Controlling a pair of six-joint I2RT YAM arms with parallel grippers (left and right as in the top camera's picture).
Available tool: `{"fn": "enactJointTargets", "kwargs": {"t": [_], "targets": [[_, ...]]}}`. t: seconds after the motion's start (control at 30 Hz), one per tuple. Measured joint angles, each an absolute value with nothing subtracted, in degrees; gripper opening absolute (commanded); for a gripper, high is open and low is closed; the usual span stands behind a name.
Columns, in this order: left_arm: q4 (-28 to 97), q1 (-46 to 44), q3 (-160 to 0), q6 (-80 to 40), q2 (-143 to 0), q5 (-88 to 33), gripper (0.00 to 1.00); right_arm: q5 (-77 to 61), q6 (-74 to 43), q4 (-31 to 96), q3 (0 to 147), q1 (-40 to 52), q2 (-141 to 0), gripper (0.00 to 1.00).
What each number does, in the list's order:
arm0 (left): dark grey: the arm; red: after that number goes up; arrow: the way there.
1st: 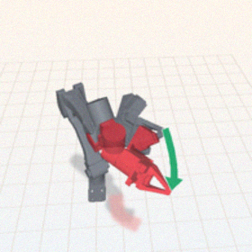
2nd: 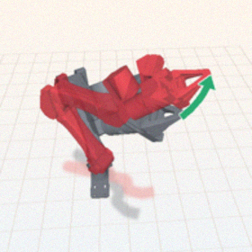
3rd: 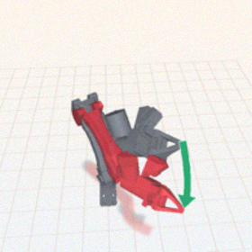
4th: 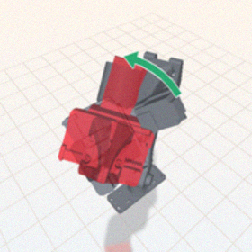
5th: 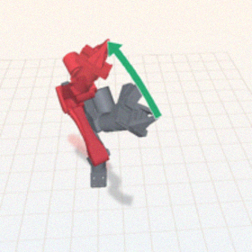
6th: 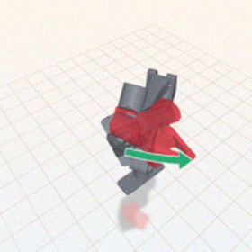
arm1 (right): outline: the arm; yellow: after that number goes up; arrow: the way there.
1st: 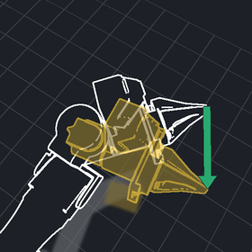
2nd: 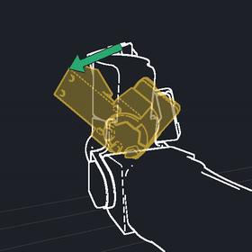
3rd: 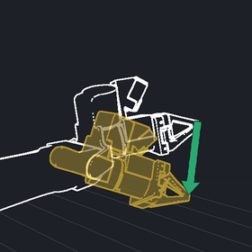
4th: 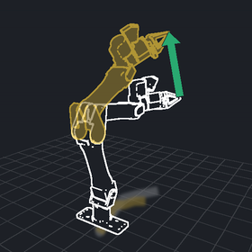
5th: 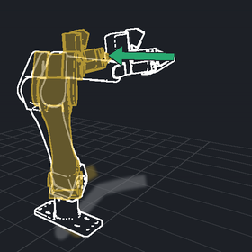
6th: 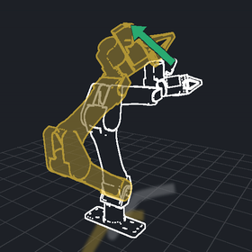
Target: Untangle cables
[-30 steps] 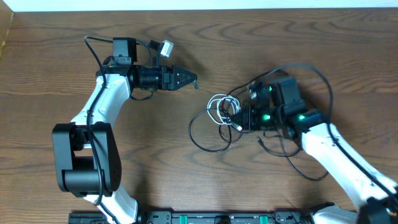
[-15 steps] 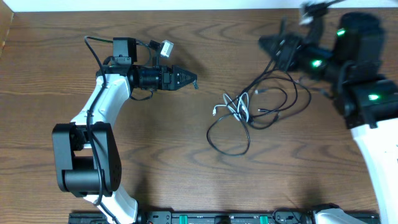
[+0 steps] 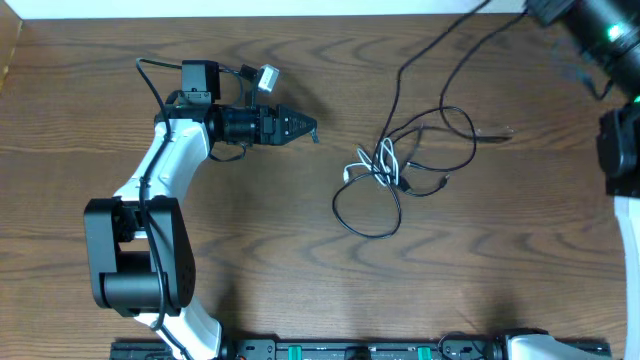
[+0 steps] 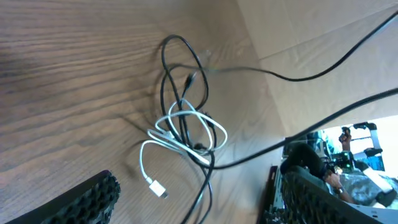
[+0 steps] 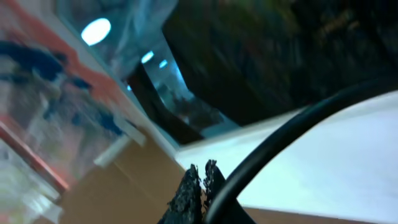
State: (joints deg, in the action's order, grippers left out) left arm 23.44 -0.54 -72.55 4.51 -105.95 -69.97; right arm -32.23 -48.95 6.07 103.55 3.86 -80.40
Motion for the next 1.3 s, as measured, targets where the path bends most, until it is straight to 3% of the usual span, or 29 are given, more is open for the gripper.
{"fn": "enactJointTargets", "kwargs": {"t": [0.17,0.43,0.8,0.97,1.0,1.3], "targets": [[25.5,-0.6,-72.6,4.5,-106.0,-66.7,0.84,-30.7,-55.0,-0.9,106.8,0.0,-83.6,0.01],[31.0,-0.5,-72.6,4.5,-106.0,-53.4,0.85,-25.3,-57.3,-0.7,113.1,-11.2,-84.9,0.01],[35.4,-0.5,-72.6,4.5,-106.0,-36.6,0.85,-25.5,-53.4,14.1,117.0,-36.8,-85.0,0.02],[35.7,-0.5,-72.6,4.5,-106.0,-35.5,0.86,-28.8,-49.6,20.7,117.2,-43.9,-85.2,0.01],[35.8,-0.5,-72.6,4.6,-106.0,-35.9,0.99,-29.3,-48.8,21.8,117.2,-44.4,-85.3,0.01],[42.1,-2.6,-72.6,14.1,-106.0,-47.5,0.98,-32.0,-43.7,25.6,117.3,-44.1,-85.9,0.02]]}}
